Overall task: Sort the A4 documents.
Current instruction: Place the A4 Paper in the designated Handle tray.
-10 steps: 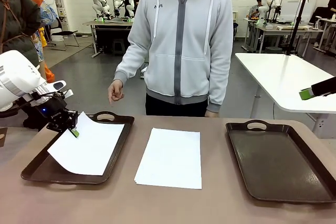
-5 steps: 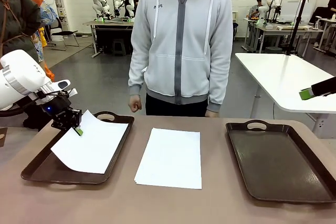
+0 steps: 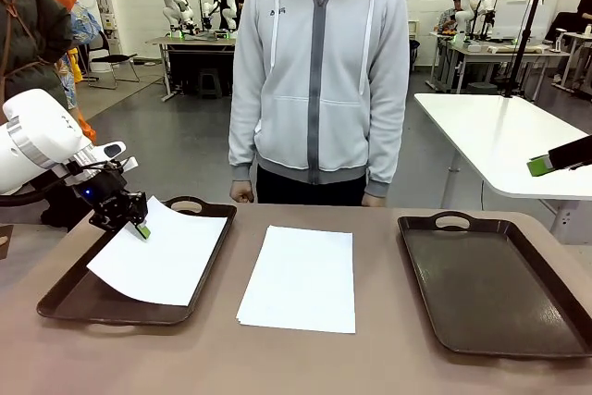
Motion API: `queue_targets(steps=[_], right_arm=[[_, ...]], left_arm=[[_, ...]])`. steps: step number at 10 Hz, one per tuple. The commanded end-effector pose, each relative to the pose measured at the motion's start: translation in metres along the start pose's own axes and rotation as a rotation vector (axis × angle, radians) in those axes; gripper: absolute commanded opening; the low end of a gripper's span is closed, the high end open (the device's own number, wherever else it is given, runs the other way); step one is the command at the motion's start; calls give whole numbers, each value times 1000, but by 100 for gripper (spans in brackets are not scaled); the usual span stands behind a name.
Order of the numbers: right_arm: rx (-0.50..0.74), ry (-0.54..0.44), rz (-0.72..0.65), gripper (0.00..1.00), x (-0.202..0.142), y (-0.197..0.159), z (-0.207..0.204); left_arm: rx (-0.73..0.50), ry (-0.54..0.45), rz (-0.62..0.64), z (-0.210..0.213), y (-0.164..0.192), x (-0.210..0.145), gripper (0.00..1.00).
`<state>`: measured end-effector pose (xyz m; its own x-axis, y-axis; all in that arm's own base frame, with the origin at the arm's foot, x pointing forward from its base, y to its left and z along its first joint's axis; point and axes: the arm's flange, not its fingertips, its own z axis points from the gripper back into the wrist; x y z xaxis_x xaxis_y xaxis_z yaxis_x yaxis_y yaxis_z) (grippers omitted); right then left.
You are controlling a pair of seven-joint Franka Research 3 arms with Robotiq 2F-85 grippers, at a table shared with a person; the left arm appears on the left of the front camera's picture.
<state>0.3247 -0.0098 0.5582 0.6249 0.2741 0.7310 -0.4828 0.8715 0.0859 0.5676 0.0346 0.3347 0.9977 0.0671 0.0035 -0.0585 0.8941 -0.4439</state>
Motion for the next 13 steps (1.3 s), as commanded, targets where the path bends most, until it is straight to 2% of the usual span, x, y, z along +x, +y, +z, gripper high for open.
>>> queue_targets(steps=[1, 2, 3, 4, 5, 6, 7, 10, 12, 13], right_arm=[[13, -4, -3, 100, -1, -1, -1], [13, -4, -3, 100, -1, -1, -1], [13, -4, -3, 100, -1, -1, -1], [13, -4, -3, 100, -1, -1, -1], [13, -4, -3, 100, -1, -1, -1], [13, -4, -3, 100, -1, -1, -1], [13, -4, -3, 100, -1, -1, -1], [13, -4, -3, 100, -1, -1, -1], [13, -4, -3, 100, -1, -1, -1], [13, -4, -3, 100, -1, -1, -1]], left_arm=[[39, -5, 0, 9, -4, -1, 60], [60, -8, -8, 13, -7, -2, 43], [95, -8, -10, 17, -8, -4, 79], [103, -11, -15, 20, -11, -6, 62], [117, -13, -24, 22, -15, -7, 99], [123, -17, -33, 25, -18, -8, 82], [124, -20, -40, 26, -21, -8, 100], [125, -23, -32, 25, -26, -10, 100], [71, -7, 87, 24, -29, -10, 100], [89, -13, -32, 25, -22, -5, 100]])
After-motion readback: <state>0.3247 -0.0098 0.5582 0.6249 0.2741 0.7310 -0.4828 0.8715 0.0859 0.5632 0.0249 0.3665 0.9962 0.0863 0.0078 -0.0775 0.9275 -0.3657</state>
